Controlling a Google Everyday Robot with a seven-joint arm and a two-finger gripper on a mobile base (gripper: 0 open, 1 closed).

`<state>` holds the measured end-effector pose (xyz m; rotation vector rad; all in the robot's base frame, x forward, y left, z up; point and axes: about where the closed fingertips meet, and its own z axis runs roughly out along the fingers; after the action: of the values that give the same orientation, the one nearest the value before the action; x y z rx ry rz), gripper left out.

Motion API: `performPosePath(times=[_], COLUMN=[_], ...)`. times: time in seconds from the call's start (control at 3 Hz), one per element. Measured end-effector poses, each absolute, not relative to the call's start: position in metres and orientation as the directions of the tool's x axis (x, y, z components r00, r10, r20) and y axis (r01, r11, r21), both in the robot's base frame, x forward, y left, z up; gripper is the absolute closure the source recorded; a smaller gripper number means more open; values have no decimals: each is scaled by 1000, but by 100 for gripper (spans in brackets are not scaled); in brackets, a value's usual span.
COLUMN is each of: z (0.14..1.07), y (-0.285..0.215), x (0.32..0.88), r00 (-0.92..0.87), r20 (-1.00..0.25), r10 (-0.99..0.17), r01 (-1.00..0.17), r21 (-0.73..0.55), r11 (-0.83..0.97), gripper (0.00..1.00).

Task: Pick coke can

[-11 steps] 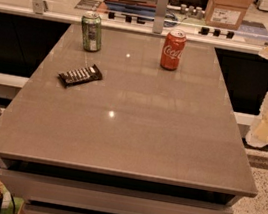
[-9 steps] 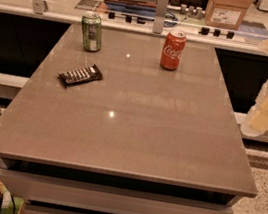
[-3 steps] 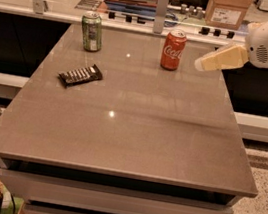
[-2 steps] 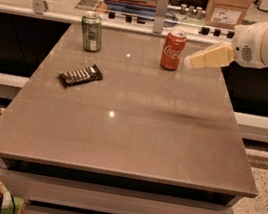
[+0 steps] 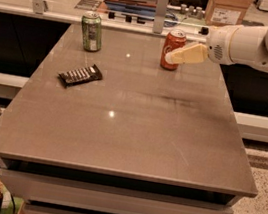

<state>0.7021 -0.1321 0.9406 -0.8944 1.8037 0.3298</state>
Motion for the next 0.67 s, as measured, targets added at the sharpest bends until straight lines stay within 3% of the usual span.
performPosePath(times=[0.67], z=[937], y=[-131], x=[707], r00=[-188], r20=[-887], r10=[-421], r01=[-708], r21=[-175], r11=[684], gripper=[0])
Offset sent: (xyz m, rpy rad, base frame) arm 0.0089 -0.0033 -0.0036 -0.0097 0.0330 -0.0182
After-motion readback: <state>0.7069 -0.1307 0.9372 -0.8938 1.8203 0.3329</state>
